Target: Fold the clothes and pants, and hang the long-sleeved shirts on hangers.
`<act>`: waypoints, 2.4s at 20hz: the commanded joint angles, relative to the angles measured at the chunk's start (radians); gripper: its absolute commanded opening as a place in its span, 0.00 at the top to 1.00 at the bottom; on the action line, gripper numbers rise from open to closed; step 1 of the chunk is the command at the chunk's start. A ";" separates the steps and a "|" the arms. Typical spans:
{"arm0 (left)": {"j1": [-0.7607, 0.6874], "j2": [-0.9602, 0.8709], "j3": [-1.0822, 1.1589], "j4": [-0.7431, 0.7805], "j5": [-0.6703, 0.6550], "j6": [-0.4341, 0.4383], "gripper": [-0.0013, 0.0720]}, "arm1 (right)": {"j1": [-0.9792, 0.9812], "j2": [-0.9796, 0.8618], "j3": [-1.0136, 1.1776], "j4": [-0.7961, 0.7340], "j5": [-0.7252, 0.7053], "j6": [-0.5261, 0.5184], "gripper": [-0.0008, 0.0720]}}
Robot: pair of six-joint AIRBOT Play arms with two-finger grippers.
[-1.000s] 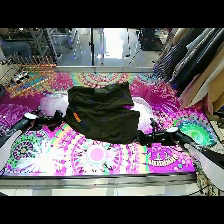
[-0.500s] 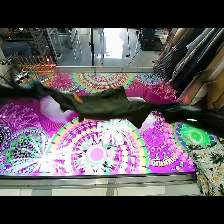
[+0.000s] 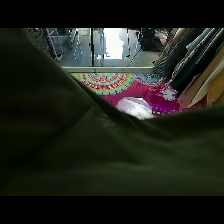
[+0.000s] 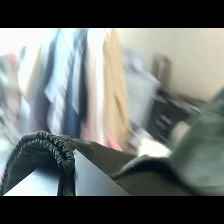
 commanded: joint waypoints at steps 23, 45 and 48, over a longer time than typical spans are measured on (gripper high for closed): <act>-0.068 -0.960 -0.383 0.365 -0.187 -0.055 0.97 | 0.123 -0.861 -0.325 0.094 0.486 0.042 0.97; 0.109 -0.892 -0.225 0.710 -0.282 -0.108 0.29 | 0.392 -0.556 -1.244 0.337 0.000 0.332 0.10; 0.115 -0.818 -0.211 0.518 -0.260 -0.062 0.29 | 0.396 -0.621 -1.284 0.507 -0.060 0.242 0.10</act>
